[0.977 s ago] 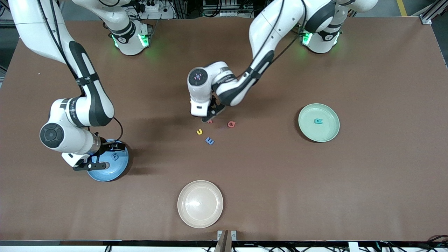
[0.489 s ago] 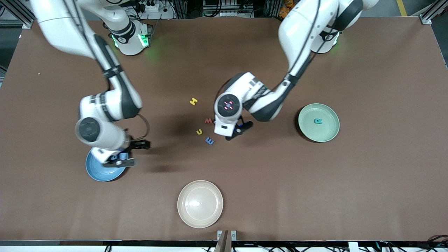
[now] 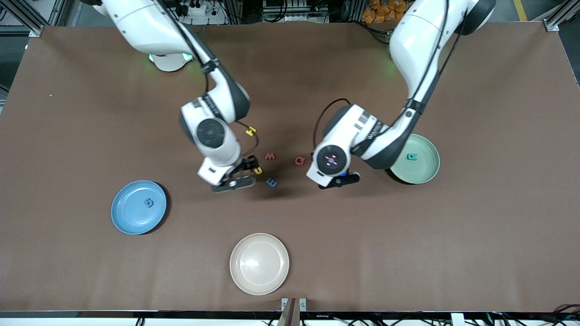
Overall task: Sort upper and lower case letters into plates
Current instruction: 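Carry the blue W with the left gripper toward the green plate, then drop the W on the green plate while the right gripper grasps u, then drop the u on the blue plate while the left gripper grasps H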
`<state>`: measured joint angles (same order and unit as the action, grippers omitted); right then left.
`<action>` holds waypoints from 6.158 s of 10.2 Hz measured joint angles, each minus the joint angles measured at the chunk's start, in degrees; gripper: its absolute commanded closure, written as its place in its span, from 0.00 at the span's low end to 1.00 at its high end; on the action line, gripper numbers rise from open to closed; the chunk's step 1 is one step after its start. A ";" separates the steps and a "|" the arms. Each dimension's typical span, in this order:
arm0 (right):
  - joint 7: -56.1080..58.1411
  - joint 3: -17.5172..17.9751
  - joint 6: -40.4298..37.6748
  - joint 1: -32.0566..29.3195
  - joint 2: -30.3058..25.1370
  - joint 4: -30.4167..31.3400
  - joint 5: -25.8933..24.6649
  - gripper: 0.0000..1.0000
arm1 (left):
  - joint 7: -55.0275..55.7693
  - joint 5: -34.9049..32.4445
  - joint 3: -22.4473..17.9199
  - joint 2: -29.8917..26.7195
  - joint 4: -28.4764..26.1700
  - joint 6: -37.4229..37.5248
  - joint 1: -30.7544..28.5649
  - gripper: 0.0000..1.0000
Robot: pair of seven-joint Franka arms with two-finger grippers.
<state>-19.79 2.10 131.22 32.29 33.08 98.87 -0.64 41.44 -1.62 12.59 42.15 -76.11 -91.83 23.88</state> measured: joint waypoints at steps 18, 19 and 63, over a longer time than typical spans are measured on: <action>1.18 -0.80 13.45 3.16 5.50 5.52 -7.36 0.00 | -35.60 -1.98 0.60 -21.07 -45.38 -27.09 -21.93 0.00; 1.19 -0.79 13.46 3.16 5.51 5.52 -7.36 0.00 | -35.07 0.09 0.63 -21.08 -44.78 -27.28 -21.86 0.00; 27.07 -1.03 0.65 -32.43 0.04 2.31 -5.05 0.00 | 70.54 3.78 -10.89 12.73 1.33 -44.57 37.73 0.83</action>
<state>7.28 1.07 131.87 -0.14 33.12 101.19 -5.69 111.99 2.17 1.71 54.88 -74.78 -136.40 61.61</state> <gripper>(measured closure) 0.000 0.634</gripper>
